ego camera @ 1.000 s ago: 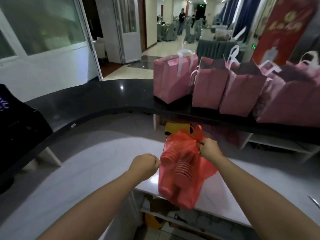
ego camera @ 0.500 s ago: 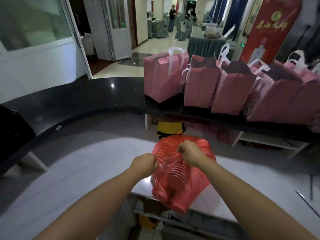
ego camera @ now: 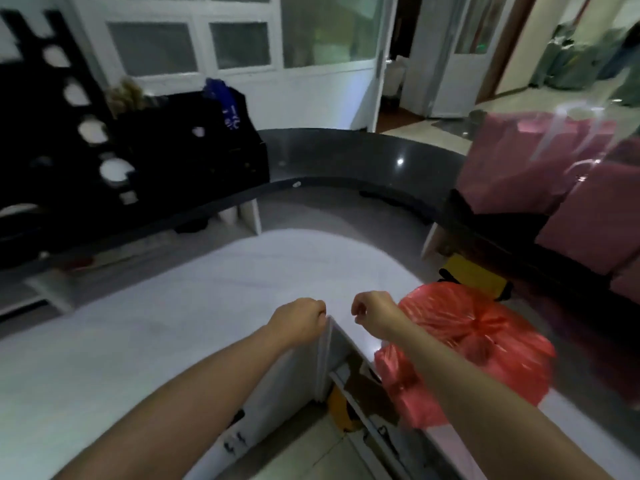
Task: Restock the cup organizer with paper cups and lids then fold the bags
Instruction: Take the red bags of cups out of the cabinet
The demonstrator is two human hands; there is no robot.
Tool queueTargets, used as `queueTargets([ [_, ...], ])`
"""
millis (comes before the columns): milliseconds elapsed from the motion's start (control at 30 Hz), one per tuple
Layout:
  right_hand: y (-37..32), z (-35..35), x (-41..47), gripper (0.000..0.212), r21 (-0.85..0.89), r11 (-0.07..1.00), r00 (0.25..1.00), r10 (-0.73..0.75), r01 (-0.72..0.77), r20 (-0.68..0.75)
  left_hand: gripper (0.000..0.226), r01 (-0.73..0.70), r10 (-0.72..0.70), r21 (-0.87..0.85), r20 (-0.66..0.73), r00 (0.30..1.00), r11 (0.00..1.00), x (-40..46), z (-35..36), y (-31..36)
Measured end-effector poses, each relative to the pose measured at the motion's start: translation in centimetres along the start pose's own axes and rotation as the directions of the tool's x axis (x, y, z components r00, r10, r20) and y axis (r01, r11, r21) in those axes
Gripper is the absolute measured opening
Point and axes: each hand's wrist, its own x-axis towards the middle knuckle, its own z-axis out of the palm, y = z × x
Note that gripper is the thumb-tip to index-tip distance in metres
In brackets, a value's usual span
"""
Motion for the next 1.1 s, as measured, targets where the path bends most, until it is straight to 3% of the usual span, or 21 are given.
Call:
queueTargets([
  [200, -9.1, 6.4, -2.9, 0.025, 0.014, 0.979, 0.958, -0.200, 0.201, 0.206, 0.030, 0.334, -0.338, -0.090, -0.036, 0.941, 0.938, -13.5, 3.7, -4.6],
  [333, -17.2, 11.4, -7.3, 0.022, -0.021, 0.917, 0.840, -0.357, 0.399, 0.410, 0.030, 0.512, -0.518, -0.138, -0.010, 0.856, 0.848, -23.8, 6.2, -7.6],
  [500, -26.9, 17.3, -13.5, 0.029, -0.014, 0.827, 0.715, -0.478, 0.562, 0.510, 0.044, 0.661, -0.670, -0.182, 0.010, 0.742, 0.728, -37.1, 8.2, -10.2],
  [600, -32.3, 21.4, -17.7, 0.031, -0.029, 0.763, 0.648, -0.527, 0.645, 0.550, 0.044, 0.749, -0.774, -0.253, 0.005, 0.633, 0.612, -45.5, 9.8, -11.5],
  [900, -46.3, 36.0, -33.6, 0.037, 0.021, 0.693, 0.551, -0.591, 0.721, 0.589, 0.023, 0.857, -0.937, -0.396, -0.020, 0.349, 0.328, -72.1, 16.1, -15.1],
  [1100, -52.5, 43.6, -41.0, 0.027, 0.053, 0.710, 0.532, -0.572, 0.702, 0.624, 0.023, 0.874, -0.982, -0.451, -0.044, 0.182, 0.182, -82.8, 19.8, -17.4],
])
